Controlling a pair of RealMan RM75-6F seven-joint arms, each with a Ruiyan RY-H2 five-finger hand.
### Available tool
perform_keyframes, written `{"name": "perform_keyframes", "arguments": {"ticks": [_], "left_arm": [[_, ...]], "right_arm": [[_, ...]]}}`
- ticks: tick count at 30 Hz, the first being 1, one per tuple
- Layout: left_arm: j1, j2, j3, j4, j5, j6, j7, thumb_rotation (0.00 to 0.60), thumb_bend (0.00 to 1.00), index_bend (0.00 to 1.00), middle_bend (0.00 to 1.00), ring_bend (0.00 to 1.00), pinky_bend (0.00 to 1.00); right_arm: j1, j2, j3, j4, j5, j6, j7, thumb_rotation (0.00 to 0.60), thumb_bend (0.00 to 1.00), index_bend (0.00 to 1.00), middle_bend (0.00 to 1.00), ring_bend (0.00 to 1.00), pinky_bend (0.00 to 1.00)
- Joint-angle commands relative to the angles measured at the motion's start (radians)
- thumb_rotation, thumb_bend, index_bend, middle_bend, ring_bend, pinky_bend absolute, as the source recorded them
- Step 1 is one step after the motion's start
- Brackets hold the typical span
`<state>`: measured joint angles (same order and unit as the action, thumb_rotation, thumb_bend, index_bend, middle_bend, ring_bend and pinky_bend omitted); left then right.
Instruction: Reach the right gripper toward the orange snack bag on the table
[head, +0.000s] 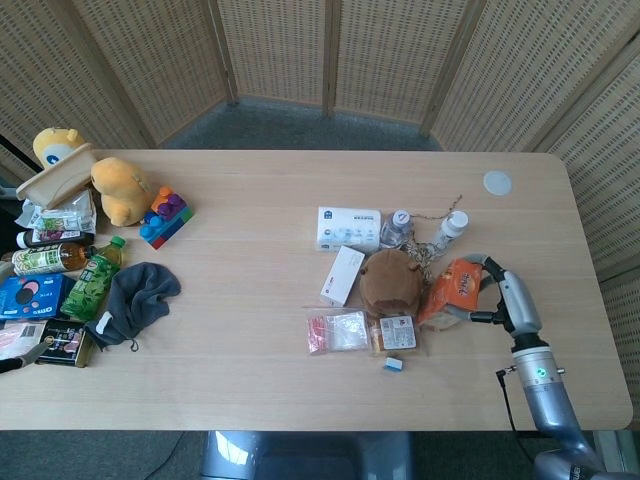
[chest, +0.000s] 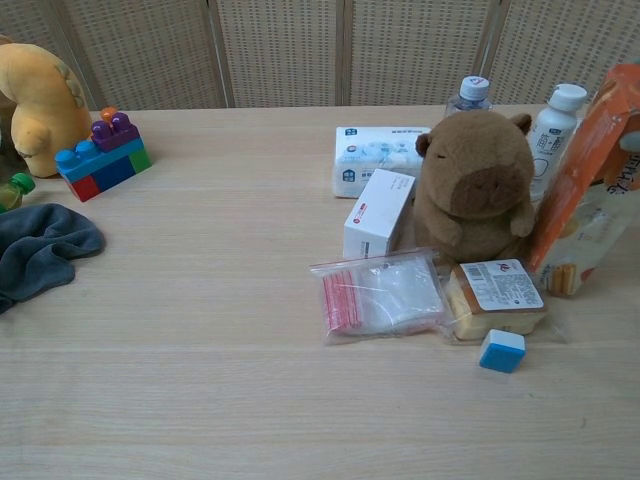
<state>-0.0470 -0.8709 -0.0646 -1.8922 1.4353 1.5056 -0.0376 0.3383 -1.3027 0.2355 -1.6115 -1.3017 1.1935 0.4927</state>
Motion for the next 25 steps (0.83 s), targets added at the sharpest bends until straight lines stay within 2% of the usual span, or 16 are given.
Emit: {"name": "perform_keyframes", "arguments": {"ticks": [1,10,19,25], "left_arm": [[-0.001,0.001,-0.001,0.0,-0.001,-0.002,-0.004,0.6,0.0,0.04,0.0,0.0,0.0],[0.003,0.008,0.002,-0.004,0.011,0.004,-0.023,0.6,0.0,0.04,0.0,0.0,0.0],[0.009,0.019,0.005,-0.007,0.022,0.012,-0.047,0.6,0.0,0.04,0.0,0.0,0.0],[0.011,0.025,0.007,-0.007,0.029,0.015,-0.062,0.6,0.0,0.04,0.0,0.0,0.0]], "right_arm": [[-0.002,0.029,0.019,-0.039,-0.006,0.023,-0.02,0.6,0.0,0.5,0.56,0.31,0.5],[-0.006,0.169,0.108,-0.245,0.017,0.094,-0.123,0.6,0.0,0.5,0.56,0.31,0.5],[0.015,0.302,0.218,-0.453,0.101,0.135,-0.25,0.6,0.0,0.5,0.56,0.31,0.5],[0.027,0.352,0.256,-0.544,0.138,0.157,-0.315,0.6,0.0,0.49,0.55,0.31,0.5]]}}
